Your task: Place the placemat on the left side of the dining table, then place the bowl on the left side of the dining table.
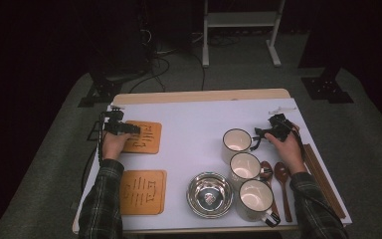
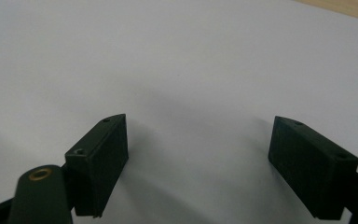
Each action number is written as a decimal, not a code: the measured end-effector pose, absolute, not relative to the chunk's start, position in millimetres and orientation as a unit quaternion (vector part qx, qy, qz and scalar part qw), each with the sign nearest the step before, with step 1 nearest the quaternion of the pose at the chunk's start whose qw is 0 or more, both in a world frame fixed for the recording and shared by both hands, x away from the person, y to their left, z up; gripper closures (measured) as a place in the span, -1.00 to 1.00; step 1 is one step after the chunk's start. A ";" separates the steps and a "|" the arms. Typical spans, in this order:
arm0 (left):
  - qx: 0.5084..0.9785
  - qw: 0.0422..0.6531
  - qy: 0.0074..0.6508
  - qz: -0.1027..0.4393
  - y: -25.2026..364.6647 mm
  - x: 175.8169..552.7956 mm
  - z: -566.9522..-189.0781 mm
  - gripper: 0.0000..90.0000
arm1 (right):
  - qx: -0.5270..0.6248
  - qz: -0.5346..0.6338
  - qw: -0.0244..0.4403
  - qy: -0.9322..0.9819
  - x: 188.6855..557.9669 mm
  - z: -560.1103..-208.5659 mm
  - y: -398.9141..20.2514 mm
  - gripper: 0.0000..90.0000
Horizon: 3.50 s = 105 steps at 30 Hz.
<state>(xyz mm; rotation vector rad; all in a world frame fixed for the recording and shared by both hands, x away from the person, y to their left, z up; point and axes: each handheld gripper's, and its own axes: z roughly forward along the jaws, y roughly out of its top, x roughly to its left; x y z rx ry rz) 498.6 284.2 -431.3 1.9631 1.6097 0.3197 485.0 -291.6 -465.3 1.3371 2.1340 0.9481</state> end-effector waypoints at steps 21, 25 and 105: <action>0.737 0.285 0.597 0.137 283.2 496.3 -430.7 -0.62 | 0.484 0.343 0.223 0.773 485.1 -465.3 -291.8 -0.59; 0.744 0.293 0.585 0.133 279.2 493.1 -427.8 -0.62 | 0.484 0.344 0.223 0.773 485.1 -465.3 -291.8 -0.59; 0.851 0.327 0.408 0.057 154.4 386.9 -388.3 -0.89 | 0.486 0.345 0.218 0.773 485.8 -465.3 -292.6 -0.59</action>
